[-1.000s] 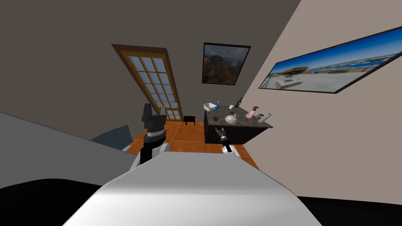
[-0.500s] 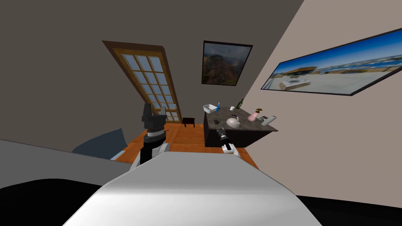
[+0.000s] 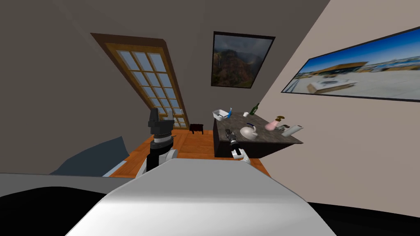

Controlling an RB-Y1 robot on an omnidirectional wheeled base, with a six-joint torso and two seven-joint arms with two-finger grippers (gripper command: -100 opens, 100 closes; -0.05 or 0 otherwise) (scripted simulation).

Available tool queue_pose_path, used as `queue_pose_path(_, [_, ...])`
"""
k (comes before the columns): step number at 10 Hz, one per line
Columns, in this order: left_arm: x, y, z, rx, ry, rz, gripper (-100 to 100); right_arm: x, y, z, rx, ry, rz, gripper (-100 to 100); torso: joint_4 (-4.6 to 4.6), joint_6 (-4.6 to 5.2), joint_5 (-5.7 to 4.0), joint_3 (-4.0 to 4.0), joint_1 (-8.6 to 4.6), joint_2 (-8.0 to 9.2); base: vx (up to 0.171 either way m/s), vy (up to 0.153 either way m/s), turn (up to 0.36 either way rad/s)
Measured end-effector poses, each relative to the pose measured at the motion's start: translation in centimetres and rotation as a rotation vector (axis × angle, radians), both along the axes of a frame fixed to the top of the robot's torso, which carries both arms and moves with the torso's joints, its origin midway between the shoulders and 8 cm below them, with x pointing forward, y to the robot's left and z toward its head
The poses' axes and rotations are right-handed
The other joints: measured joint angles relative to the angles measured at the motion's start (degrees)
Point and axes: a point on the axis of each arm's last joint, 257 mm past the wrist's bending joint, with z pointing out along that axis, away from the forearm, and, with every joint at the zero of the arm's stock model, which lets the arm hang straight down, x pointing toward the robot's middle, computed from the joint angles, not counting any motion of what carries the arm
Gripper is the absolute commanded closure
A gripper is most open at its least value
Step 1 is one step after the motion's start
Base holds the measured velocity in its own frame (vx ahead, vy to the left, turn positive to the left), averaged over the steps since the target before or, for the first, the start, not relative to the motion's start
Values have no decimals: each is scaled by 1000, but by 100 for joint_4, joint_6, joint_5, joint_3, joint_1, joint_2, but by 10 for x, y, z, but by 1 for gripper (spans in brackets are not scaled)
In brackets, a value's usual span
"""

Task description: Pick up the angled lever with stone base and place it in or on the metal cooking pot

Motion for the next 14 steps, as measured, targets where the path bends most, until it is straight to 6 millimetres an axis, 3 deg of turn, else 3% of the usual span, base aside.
queue_pose_path(1, [0,0,0,0,0,0,0,0,0,0,0,0,0,100,3,0,0,8,0,14,0,0,0])
queue_pose_path(5, [0,0,0,0,0,0,0,0,0,0,0,0,0,100,5,-1,-1,12,-1,21,0,0,0])
queue_pose_path(6, [0,0,0,0,0,0,0,0,0,0,0,0,0,0,5,-1,-1,12,-1,21,0,0,0])
queue_pose_path(7, [0,0,0,0,0,0,0,0,0,0,0,0,0,100,5,-1,-1,12,-1,21,0,0,0])
queue_pose_path(8, [0,0,0,0,0,0,0,0,0,0,0,0,0,0,5,-1,-1,12,-1,21,0,0,0])
queue_pose_path(9, [0,0,0,0,0,0,0,0,0,0,0,0,0,100,5,-1,-1,12,-1,21,-151,0,-59])
queue_pose_path(14, [0,0,0,0,0,0,0,0,4,1,24,0,-5,100,-57,28,-44,34,11,131,-222,73,-10])
